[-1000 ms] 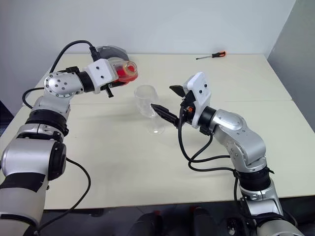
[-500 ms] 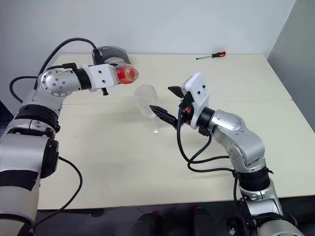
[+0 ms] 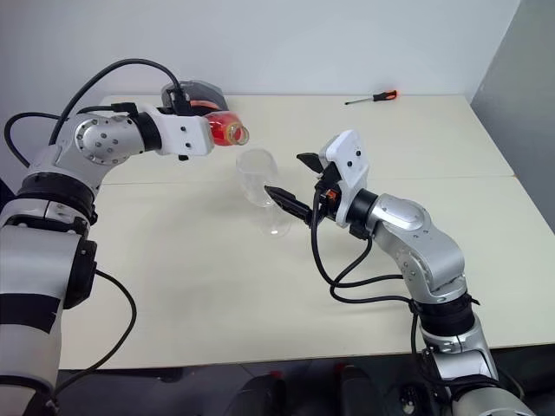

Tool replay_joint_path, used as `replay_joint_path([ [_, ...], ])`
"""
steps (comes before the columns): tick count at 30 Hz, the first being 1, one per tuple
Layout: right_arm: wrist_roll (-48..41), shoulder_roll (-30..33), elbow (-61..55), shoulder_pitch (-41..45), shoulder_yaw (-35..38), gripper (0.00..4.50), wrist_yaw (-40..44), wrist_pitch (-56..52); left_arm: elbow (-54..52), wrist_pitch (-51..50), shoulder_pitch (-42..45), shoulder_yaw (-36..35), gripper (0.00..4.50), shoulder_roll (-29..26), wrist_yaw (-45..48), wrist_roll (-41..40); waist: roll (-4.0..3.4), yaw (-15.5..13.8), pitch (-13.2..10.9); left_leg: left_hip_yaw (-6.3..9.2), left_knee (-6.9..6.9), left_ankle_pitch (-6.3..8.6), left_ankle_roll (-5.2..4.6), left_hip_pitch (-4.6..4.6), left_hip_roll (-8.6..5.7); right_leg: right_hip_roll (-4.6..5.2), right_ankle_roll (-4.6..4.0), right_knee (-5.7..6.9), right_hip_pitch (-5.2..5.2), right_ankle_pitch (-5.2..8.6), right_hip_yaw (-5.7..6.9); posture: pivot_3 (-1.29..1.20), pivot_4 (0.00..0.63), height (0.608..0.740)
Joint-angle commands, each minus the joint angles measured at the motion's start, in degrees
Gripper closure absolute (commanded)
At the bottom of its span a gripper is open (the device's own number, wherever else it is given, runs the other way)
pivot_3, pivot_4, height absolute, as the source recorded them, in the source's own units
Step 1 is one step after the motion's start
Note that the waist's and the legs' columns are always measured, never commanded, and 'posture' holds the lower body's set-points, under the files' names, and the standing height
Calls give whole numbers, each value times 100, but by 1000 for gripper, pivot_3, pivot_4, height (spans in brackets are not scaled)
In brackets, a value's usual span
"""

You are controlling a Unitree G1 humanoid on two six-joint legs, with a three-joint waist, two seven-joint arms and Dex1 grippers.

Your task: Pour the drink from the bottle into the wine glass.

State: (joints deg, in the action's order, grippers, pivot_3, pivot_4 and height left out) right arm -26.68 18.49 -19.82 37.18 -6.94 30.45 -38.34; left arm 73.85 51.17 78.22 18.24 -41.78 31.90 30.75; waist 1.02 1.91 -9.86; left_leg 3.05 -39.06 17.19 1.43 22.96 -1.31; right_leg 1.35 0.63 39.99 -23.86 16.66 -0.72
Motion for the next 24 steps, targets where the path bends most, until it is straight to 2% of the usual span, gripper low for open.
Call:
replay_joint_path([
  [1, 17, -37, -72, 99, 38, 0, 55, 150, -65, 126, 330, 11, 3476, -171, -263, 66, 0, 0, 0, 0, 0, 0, 0, 1, 0, 0, 0, 0, -2, 0, 0, 0, 150, 740],
  [24, 72, -84, 4, 158, 95, 0, 117, 178, 32, 386, 670, 500, 3476, -223, -956, 748, 1, 6, 1, -14, -1, -1, 2, 7, 0, 0, 0, 10, -18, 0, -7, 0, 150, 740],
])
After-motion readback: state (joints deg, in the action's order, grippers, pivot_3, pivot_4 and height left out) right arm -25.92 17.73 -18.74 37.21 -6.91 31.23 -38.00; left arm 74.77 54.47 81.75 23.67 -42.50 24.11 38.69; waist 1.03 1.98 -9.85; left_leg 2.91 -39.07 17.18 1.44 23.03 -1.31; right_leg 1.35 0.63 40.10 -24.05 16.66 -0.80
